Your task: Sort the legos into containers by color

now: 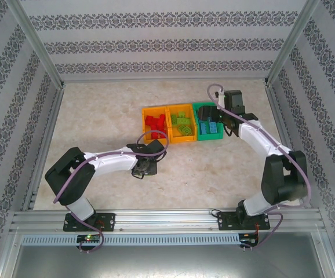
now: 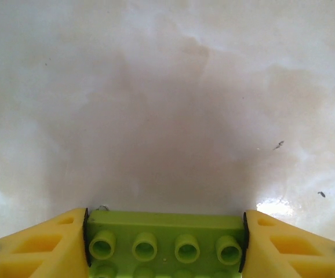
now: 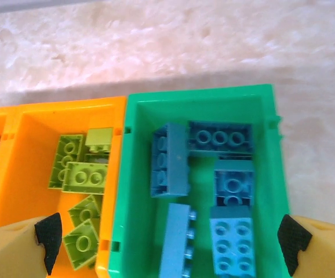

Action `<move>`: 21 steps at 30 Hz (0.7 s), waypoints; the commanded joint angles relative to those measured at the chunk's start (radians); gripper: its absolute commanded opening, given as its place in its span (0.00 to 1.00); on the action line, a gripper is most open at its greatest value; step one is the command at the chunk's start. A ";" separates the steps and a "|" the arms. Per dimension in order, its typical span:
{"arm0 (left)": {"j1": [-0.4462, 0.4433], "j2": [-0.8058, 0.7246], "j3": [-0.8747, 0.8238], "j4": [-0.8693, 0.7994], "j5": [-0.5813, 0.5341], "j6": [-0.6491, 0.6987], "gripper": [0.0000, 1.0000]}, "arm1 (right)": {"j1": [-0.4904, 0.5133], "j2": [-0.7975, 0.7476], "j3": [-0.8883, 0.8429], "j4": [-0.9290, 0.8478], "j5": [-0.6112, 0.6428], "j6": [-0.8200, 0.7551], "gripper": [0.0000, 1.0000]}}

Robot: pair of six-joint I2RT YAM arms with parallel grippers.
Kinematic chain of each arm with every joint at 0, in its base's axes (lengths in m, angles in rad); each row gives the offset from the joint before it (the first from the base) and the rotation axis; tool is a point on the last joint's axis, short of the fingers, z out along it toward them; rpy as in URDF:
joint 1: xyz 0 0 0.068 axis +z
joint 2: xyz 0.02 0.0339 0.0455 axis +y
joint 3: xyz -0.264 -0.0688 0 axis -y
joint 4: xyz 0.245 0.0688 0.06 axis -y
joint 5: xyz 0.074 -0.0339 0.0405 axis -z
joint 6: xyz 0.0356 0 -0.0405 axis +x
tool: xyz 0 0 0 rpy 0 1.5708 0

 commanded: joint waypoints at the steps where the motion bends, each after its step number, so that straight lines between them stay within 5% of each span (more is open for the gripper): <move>1: -0.015 -0.019 0.050 -0.007 -0.012 0.037 0.52 | -0.018 -0.089 -0.097 0.089 0.142 -0.047 0.98; 10: -0.011 0.033 0.377 -0.048 -0.073 0.209 0.52 | -0.095 -0.216 -0.245 0.187 0.204 -0.077 0.98; 21: 0.069 0.357 0.801 -0.063 -0.005 0.353 0.54 | -0.141 -0.260 -0.324 0.177 0.214 -0.016 0.98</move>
